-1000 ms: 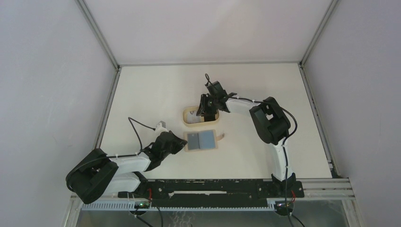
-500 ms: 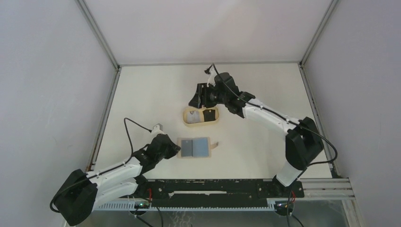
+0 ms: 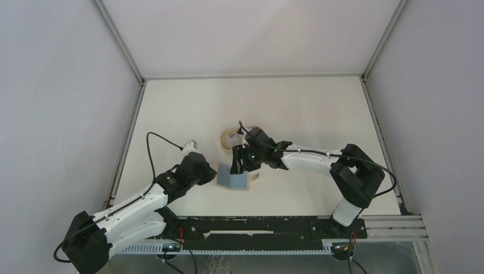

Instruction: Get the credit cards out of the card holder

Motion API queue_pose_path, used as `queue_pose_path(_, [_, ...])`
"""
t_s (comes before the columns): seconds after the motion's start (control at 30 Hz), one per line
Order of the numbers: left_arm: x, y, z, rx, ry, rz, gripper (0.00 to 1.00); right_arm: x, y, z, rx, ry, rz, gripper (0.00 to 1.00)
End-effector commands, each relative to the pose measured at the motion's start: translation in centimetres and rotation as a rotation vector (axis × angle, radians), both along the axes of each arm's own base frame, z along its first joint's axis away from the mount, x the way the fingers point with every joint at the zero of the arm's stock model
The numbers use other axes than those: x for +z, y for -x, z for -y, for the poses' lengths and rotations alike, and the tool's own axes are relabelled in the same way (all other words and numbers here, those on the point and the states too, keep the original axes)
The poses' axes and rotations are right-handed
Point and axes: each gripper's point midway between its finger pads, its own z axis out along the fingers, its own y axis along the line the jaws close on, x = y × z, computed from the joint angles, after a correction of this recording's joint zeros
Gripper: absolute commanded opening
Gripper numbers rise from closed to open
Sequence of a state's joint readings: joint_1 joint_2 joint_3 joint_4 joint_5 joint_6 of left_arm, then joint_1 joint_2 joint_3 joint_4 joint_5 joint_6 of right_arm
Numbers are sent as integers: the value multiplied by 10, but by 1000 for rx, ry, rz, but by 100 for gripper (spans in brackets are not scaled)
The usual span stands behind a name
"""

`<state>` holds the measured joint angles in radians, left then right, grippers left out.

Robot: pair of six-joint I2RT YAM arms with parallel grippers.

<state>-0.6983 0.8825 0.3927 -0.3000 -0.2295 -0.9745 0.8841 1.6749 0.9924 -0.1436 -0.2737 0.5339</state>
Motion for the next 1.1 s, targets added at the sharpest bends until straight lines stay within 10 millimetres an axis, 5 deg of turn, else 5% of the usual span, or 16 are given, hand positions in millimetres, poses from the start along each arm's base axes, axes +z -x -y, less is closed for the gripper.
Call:
queue_pose_path(0.0, [27, -9, 9, -25, 21, 46, 0, 25, -4, -24, 0, -92, 67, 64])
queue_pose_path(0.57, [18, -4, 10, -11, 15, 19, 0, 6, 6, -61, 27, -91, 50, 70])
queue_pose_path(1.07, [6, 1, 6, 7, 25, 2, 0, -22, 8, -66, 40, 95, 123, 71])
